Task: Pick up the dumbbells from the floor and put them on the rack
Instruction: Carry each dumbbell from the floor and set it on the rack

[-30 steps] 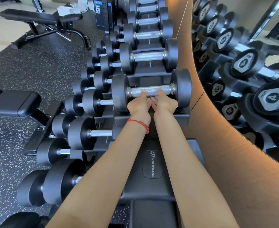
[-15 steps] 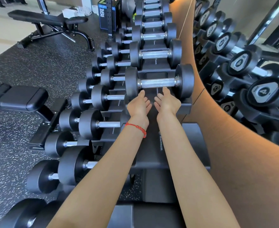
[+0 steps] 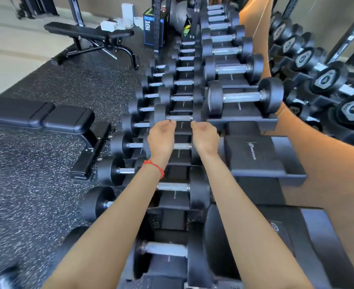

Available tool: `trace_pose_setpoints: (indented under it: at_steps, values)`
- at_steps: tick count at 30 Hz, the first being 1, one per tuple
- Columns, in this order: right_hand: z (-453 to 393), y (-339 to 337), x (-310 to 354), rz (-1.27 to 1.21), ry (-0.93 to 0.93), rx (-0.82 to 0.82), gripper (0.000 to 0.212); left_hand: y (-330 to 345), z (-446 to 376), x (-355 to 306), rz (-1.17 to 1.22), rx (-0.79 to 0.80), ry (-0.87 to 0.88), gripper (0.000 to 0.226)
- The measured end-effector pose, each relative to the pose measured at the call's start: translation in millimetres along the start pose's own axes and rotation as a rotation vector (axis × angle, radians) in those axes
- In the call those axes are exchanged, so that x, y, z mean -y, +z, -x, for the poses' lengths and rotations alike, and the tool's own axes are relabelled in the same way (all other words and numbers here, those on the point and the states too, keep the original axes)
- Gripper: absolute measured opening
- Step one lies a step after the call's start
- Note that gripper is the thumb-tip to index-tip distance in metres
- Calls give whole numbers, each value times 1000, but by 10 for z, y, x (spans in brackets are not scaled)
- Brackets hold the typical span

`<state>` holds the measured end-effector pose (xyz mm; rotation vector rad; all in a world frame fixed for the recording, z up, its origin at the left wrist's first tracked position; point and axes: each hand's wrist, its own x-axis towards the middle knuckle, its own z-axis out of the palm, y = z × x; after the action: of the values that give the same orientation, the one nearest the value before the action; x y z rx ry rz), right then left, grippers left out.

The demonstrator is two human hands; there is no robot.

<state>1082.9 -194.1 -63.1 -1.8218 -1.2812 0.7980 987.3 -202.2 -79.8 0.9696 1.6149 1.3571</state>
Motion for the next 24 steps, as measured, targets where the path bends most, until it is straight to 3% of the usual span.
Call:
trace_pose_setpoints:
  at_steps: [3,5,13,24]
  values:
    - [259,329,-19,89,-112,51,27,-515,18,182,-214,28,92,34]
    - [415,547,-38,165,-161,90,37,-839,16,341,-379,66,149,40]
    - [1027,1206,-144,548,-420,299,43,-1977,209,871,-844,91,243,39]
    - [1777,1966,-301,618,-718,571,43,-2911,869,1545,-1037,-46,150,42]
